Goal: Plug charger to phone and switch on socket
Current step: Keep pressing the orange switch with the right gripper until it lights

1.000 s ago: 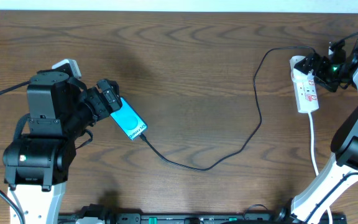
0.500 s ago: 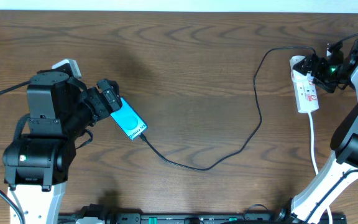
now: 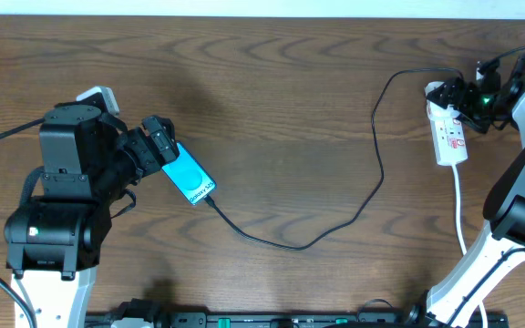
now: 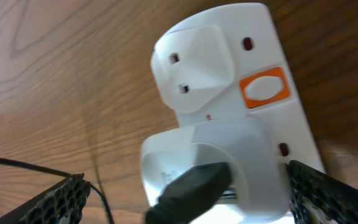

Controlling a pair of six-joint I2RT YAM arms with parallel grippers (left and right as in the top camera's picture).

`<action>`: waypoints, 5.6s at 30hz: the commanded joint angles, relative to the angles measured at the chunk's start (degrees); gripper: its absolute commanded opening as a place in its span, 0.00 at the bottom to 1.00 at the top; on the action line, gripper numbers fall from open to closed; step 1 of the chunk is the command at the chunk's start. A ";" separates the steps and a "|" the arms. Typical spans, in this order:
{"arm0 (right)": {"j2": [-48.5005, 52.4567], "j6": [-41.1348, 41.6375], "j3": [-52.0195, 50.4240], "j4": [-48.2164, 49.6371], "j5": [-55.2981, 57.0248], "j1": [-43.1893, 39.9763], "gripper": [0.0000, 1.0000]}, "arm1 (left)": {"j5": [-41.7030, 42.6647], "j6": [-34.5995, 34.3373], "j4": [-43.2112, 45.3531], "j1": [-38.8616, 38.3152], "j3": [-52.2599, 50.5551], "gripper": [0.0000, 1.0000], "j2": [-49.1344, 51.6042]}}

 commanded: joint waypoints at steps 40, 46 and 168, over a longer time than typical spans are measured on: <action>0.52 2.86 0.92 -1.49 -1.36 -0.50 0.99 | -0.57 1.20 -0.09 0.02 1.11 0.95 0.00; 0.52 2.71 0.92 -2.69 -1.33 -0.59 0.99 | -0.57 1.20 -0.09 0.02 1.11 0.95 0.00; 0.37 1.92 7.54 -9.92 -1.55 -2.69 0.99 | -0.57 1.20 -0.09 0.02 1.11 0.95 0.00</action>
